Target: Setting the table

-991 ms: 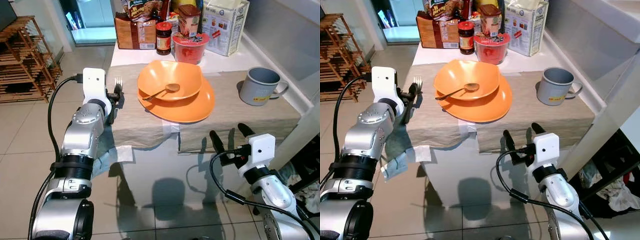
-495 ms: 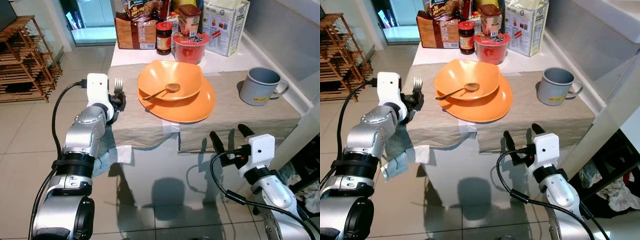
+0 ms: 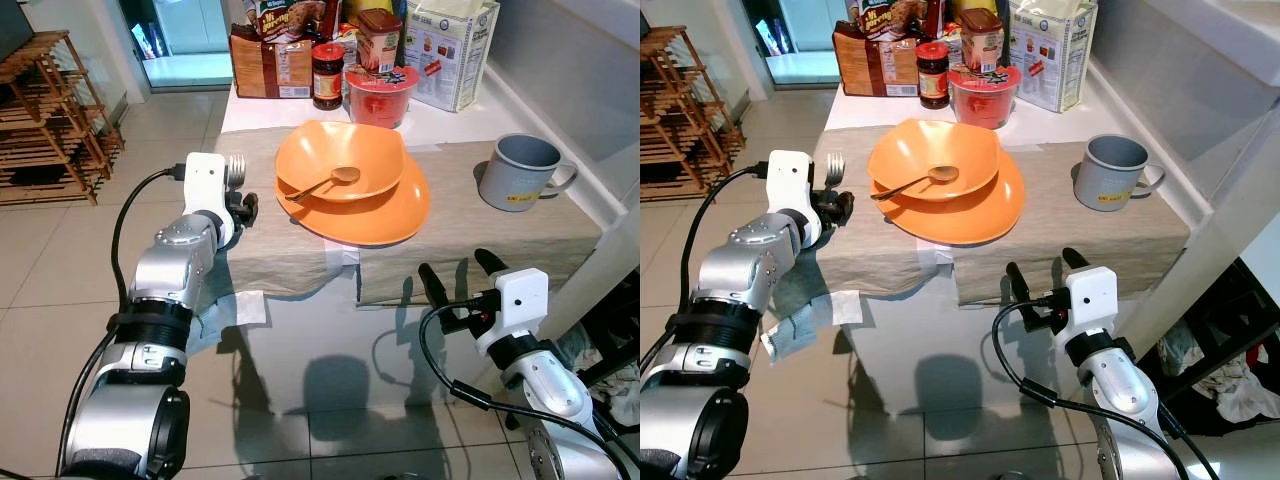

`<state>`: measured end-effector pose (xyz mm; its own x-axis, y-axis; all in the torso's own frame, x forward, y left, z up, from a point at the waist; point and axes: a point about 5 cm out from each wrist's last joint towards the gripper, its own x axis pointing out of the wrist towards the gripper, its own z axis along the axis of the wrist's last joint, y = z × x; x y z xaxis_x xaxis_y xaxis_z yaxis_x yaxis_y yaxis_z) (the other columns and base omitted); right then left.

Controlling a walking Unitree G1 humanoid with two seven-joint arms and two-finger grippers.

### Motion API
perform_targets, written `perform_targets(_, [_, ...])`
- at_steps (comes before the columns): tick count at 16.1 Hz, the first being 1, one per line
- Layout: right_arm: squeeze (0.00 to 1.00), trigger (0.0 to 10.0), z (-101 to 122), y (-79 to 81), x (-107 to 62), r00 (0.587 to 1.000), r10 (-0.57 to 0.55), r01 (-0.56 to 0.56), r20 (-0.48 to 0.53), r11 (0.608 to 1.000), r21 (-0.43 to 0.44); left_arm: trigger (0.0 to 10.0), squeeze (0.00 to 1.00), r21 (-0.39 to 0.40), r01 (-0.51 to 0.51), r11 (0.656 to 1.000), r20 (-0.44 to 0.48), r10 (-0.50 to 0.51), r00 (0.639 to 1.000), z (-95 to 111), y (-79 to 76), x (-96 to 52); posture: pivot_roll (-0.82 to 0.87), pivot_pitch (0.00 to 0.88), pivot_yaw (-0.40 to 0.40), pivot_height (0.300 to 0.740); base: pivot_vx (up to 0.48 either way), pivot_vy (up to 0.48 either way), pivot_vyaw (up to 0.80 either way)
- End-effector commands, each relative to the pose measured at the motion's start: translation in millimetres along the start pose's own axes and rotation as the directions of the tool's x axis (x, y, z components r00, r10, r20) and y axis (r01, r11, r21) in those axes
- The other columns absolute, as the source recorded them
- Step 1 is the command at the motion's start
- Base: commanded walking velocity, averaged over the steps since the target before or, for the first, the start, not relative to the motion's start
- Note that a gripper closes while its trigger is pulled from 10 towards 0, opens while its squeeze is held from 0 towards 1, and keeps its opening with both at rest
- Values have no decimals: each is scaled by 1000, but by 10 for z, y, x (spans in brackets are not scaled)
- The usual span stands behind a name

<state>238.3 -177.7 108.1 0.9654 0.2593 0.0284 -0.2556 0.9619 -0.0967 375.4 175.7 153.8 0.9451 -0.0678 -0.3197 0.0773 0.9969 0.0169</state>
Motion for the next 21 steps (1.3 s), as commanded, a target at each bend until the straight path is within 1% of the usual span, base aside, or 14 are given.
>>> perform_targets(1, [0,10000,-1,6,-4,1000,9,-9,-10,1000,-4,10000,0,-22,2,1000,-46,-3,999,-17,18,14,-156,23,43,740,0,0,0])
perform_targets(3, [0,10000,-25,8,22,1000,10,-10,-14,1000,-3,10000,0,-83,-6,997,-105,-3,994,-89,39,26,-148,0,49,740,0,0,0])
perform_targets(5, [0,10000,9,9,89,1000,11,-11,1,1000,-2,10000,0,-61,-13,998,-108,6,994,-89,55,36,-146,0,54,740,0,0,0])
perform_targets(6, [0,10000,18,7,98,1000,10,-10,4,1000,-2,9686,0,-62,-4,998,-119,-3,993,-99,48,42,-145,0,53,740,0,0,0])
perform_targets(7, [0,10000,23,6,87,1000,14,-14,4,1000,-3,3216,0,-54,-3,999,-127,-4,992,-112,46,44,-145,1,52,740,0,0,0])
perform_targets(8, [0,10000,23,9,59,1000,26,-26,0,1000,-2,0,0,-45,7,999,-142,-14,990,-139,36,46,-145,4,53,740,0,0,0])
perform_targets(11, [0,10000,9,20,-16,997,74,-74,-24,997,0,0,0,-29,31,999,-167,-36,985,-166,15,50,-148,17,48,740,0,0,0])
perform_targets(12, [0,10000,1,19,-76,992,120,-121,-46,993,-6,0,0,-15,56,998,-172,-58,983,-172,-18,54,-150,19,46,740,0,0,0])
perform_targets(17, [0,10000,-19,-10,-67,991,121,-121,-55,993,1,0,0,-8,69,998,-173,-70,983,-159,-38,57,-151,29,42,740,0,0,0])
perform_targets(19, [0,10000,-49,0,-49,990,124,-123,-61,992,11,0,0,-20,67,998,-173,-69,983,-156,-36,54,-150,31,42,740,0,0,0])
perform_targets(21, [0,10000,-75,12,-41,990,126,-125,-68,992,16,0,0,-40,62,997,-151,-68,986,-119,-41,52,-149,33,41,740,0,0,0])
